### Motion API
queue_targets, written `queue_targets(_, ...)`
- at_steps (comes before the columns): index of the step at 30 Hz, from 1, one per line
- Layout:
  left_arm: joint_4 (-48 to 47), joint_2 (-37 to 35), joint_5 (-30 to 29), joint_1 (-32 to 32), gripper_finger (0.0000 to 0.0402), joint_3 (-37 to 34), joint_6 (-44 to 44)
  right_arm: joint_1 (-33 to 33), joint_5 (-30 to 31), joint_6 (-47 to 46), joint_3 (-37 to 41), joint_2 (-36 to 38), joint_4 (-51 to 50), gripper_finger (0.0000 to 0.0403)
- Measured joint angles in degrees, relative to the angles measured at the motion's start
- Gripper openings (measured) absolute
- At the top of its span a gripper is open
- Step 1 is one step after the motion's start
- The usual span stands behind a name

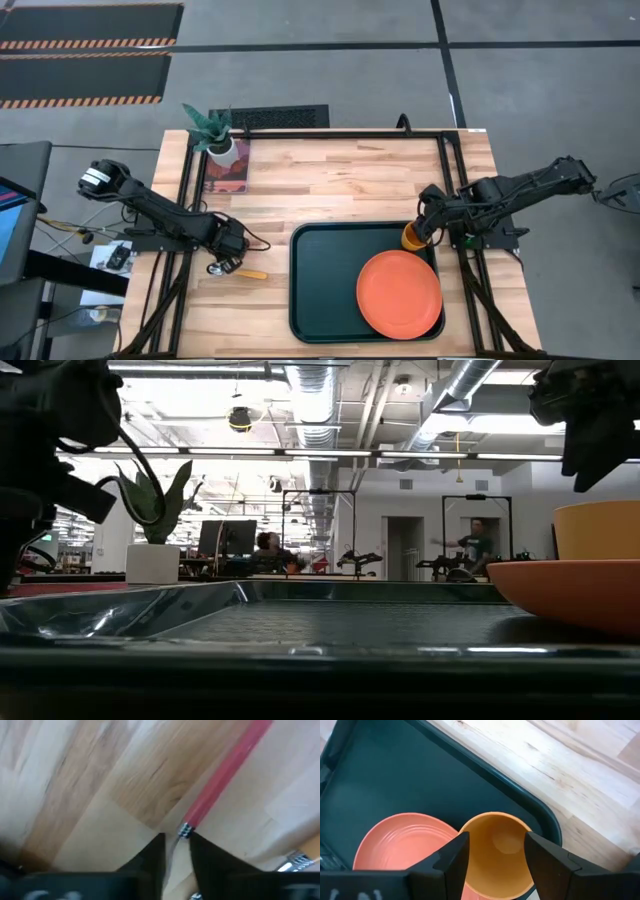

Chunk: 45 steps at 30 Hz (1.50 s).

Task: Pick and place plate/cup/fork/spoon on tray
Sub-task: Put the pink fork next to the orange plate on the black tray

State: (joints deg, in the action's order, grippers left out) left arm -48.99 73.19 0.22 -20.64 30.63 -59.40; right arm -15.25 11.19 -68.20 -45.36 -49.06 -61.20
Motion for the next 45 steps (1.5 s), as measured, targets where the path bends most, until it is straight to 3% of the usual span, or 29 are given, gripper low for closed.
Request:
queue_targets(3,1.74,0.0,0.15,-0.02,0.0011,0.0,-0.61,0.0,-0.31,-0.81,0.0,0.0,0.12,0.0212)
queue_targets(10,4.58,-0.17,-2.71,-0.02,0.0002,2.54,-9.79,0.0,-1.67,-0.73,-0.83,0.42,2.88,0.0212)
queue_targets(14,3.68,-0.11,-9.63,-0.02,0.0001,7.93,-13.68,0.0,-0.71,1.88,-3.88,0.79,3.43,0.0212)
queue_targets(18,3.43,-0.11,-20.69,-0.03,0.0001,15.7,-15.12,0.0,1.79,5.92,-7.62,0.76,4.62,0.0212)
queue_targets(22,8.14,-0.11,-37.88,-0.6,0.0,25.18,-4.47,0.15,2.29,12.81,-8.92,0.75,13.93,0.0212)
queue_targets(24,15.39,-0.11,-45.54,-0.63,0.0,29.46,5.92,0.78,1.95,17.16,-8.92,0.73,20.71,0.0212)
queue_targets(26,24.67,-0.13,-49.06,-0.2,0.0,32.79,18.53,1.53,1.04,22.1,-8.94,0.31,27.42,0.0212)
queue_targets(28,36.29,-0.15,-47.19,0.7,0.0,35.03,31.06,2.01,0.91,29.52,-8.92,-0.34,33.57,0.0212)
queue_targets(30,48.58,-0.13,-41.75,1.87,0.0,36.18,41.49,2.01,0.91,36.8,-8.92,-0.88,39.18,0.0212)
queue_targets(35,69.1,-0.04,-30.45,5.2,0.0,37.17,54.87,2.71,0.94,47.8,-8.92,-2.79,50.14,0.0212)
queue_targets(40,74.29,0.0,-21.19,9.53,0.0,37.2,56.02,2.58,5.8,63.84,-8.92,-5.56,58.94,0.0212)
queue_targets(45,73.54,0.23,-17.35,12.06,0.0,37.2,54.39,2.46,7.16,75.87,-10.63,-8.26,66.82,0.0212)
